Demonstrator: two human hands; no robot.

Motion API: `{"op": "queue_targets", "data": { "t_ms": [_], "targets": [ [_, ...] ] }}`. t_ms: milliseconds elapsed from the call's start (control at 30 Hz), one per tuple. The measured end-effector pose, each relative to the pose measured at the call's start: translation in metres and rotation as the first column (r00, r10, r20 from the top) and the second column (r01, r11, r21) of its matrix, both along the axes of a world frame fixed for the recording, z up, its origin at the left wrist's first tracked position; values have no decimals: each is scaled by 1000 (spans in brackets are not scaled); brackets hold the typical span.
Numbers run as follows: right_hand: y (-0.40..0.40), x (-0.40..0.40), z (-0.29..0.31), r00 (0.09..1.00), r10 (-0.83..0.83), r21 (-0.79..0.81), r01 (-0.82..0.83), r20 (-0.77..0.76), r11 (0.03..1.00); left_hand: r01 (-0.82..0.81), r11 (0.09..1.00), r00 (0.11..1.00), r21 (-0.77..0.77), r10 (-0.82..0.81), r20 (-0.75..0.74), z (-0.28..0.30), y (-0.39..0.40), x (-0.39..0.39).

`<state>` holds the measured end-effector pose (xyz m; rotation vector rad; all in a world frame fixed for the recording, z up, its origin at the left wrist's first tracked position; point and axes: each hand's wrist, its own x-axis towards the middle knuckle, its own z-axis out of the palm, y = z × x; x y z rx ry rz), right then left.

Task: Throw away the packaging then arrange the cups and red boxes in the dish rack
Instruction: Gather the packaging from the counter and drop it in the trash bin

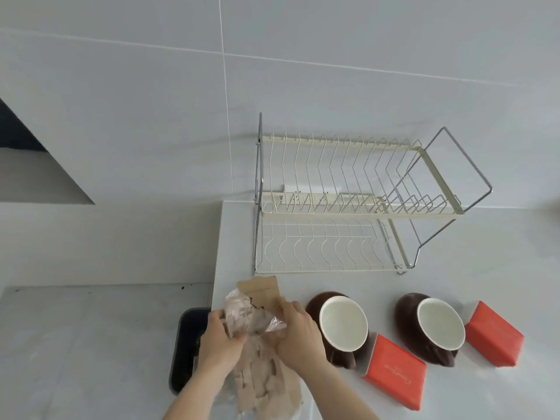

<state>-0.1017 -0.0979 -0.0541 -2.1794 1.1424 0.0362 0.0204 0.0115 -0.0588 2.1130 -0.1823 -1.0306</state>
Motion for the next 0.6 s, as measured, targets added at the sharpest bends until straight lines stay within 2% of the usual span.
{"op": "queue_targets", "data": {
  "t_ms": [133, 367, 467, 600],
  "targets": [
    [-3, -3, 18, 999, -53, 167, 52, 2, 985, -101, 993, 995, -63, 100, -20, 17, 9, 7],
    [-10, -9, 37, 981, -108, 378, 40, 159, 925, -226, 948, 973, -225, 229, -13, 62, 11, -10],
    [-13, -13, 44, 960, -167, 447, 51, 223, 893, -220, 938, 975, -267, 223, -19, 79, 12, -23],
    [-15, -23, 46, 940, -214, 497, 56, 267, 866, -126, 967, 989, -221, 140, 48, 87, 15, -38]
  ]
}}
